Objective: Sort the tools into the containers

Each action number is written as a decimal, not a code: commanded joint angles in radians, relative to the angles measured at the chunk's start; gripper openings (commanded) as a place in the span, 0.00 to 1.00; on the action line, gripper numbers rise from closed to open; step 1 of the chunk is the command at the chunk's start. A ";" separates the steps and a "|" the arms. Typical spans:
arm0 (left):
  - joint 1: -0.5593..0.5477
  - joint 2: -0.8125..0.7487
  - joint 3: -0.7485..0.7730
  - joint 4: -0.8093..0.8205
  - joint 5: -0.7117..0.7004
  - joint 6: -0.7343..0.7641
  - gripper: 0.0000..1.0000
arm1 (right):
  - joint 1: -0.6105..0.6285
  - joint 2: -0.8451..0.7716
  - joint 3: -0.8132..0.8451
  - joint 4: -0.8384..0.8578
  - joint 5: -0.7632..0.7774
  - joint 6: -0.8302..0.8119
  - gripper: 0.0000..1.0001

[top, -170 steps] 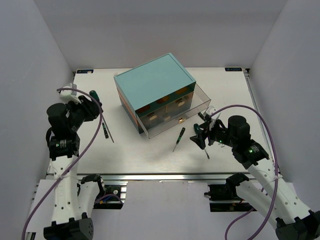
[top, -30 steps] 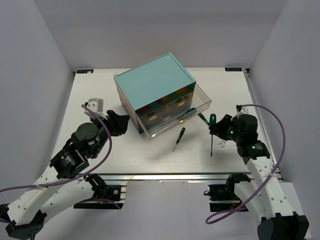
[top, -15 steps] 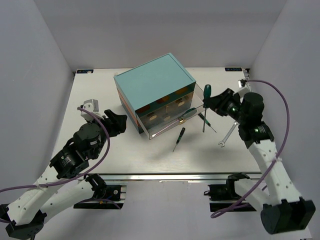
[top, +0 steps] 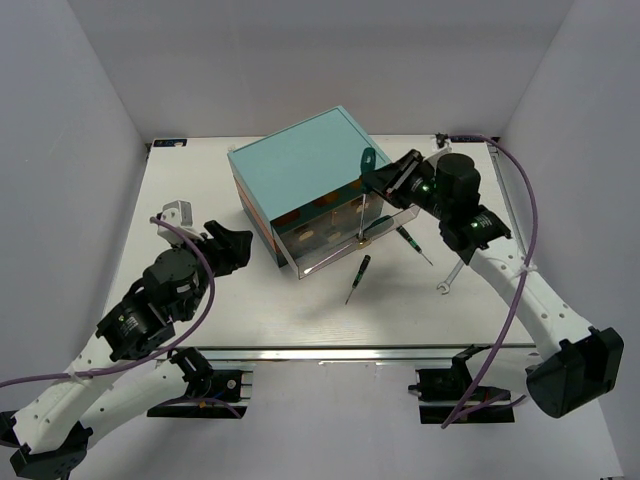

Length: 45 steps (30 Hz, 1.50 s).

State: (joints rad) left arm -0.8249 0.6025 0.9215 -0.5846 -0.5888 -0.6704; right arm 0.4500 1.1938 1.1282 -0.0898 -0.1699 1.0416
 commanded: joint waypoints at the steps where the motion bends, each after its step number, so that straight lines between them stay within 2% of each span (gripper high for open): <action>1: -0.002 -0.004 -0.016 -0.015 0.017 -0.018 0.71 | 0.042 -0.005 0.004 0.317 -0.072 -0.217 0.00; 3: -0.002 -0.004 -0.019 -0.012 0.021 -0.017 0.71 | 0.046 0.018 0.016 0.331 -0.092 -0.282 0.00; 6: -0.002 -0.003 -0.018 -0.011 0.021 -0.008 0.71 | 0.047 0.038 0.034 0.295 -0.020 -0.275 0.00; 9: -0.002 -0.003 -0.015 -0.012 0.015 -0.003 0.71 | 0.053 0.055 0.044 0.401 -0.060 -0.374 0.00; 10: -0.002 -0.003 -0.016 -0.012 0.015 -0.001 0.71 | 0.053 0.062 0.074 0.426 -0.089 -0.421 0.00; 11: 0.000 -0.006 -0.016 -0.012 0.015 0.000 0.71 | 0.053 0.081 0.093 0.473 -0.161 -0.542 0.00; 13: 0.000 -0.007 -0.016 -0.012 0.012 0.003 0.72 | 0.053 0.099 0.163 0.472 -0.238 -0.676 0.00; 14: -0.002 -0.009 -0.016 -0.012 0.011 0.005 0.72 | 0.053 0.119 0.185 0.467 -0.326 -0.798 0.00; 16: -0.002 -0.017 -0.021 -0.009 0.009 0.009 0.72 | 0.055 0.131 0.231 0.371 -0.377 -0.921 0.00; 17: 0.000 -0.017 -0.021 -0.008 0.010 0.011 0.72 | 0.055 0.142 0.255 0.346 -0.420 -1.036 0.00; 20: 0.000 -0.026 -0.019 -0.015 0.010 0.015 0.72 | 0.056 0.159 0.297 0.150 -0.447 -1.274 0.00; 21: -0.002 -0.027 -0.019 -0.018 0.010 0.015 0.72 | 0.056 0.161 0.300 0.098 -0.448 -1.466 0.00; 22: 0.000 -0.032 -0.019 -0.024 0.009 0.014 0.72 | 0.056 0.161 0.300 -0.010 -0.442 -1.550 0.00; 23: -0.002 -0.033 -0.019 -0.026 0.006 0.014 0.72 | 0.056 0.152 0.273 -0.045 -0.427 -1.631 0.00; 24: -0.002 -0.035 -0.023 -0.026 0.004 0.014 0.72 | 0.056 0.145 0.256 -0.117 -0.425 -1.805 0.00; 28: -0.002 -0.041 -0.032 -0.006 0.000 0.020 0.72 | 0.056 0.110 0.138 -0.194 -0.425 -2.116 0.00; 33: -0.002 -0.018 -0.036 0.019 0.015 0.031 0.72 | 0.056 0.150 0.157 -0.287 -0.447 -2.230 0.01; 35: 0.000 -0.009 -0.033 0.029 0.018 0.038 0.72 | 0.056 0.174 0.182 -0.314 -0.447 -2.238 0.12; 37: -0.002 0.005 -0.030 0.040 0.021 0.045 0.72 | 0.056 0.179 0.197 -0.324 -0.444 -2.241 0.35; 38: 0.000 0.008 -0.030 0.043 0.023 0.045 0.73 | 0.056 0.179 0.199 -0.326 -0.441 -2.241 0.58; 39: 0.000 0.013 -0.033 0.046 0.023 0.045 0.73 | 0.056 0.178 0.203 -0.329 -0.441 -2.241 0.66; 40: -0.002 0.019 -0.033 0.052 0.024 0.045 0.72 | 0.056 0.176 0.214 -0.332 -0.439 -2.238 0.71; 41: 0.000 0.020 -0.033 0.054 0.026 0.043 0.72 | 0.056 0.174 0.220 -0.332 -0.439 -2.229 0.72; 44: 0.000 0.031 -0.038 0.054 0.030 0.035 0.70 | 0.056 0.148 0.243 -0.286 -0.428 -2.137 0.69; 45: -0.002 0.031 -0.041 0.052 0.030 0.032 0.66 | 0.055 0.141 0.251 -0.254 -0.424 -2.062 0.68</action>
State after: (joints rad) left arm -0.8249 0.6315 0.8902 -0.5457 -0.5694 -0.6418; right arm 0.5045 1.3785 1.3178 -0.4133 -0.5850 -1.1271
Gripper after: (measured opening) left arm 0.684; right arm 0.690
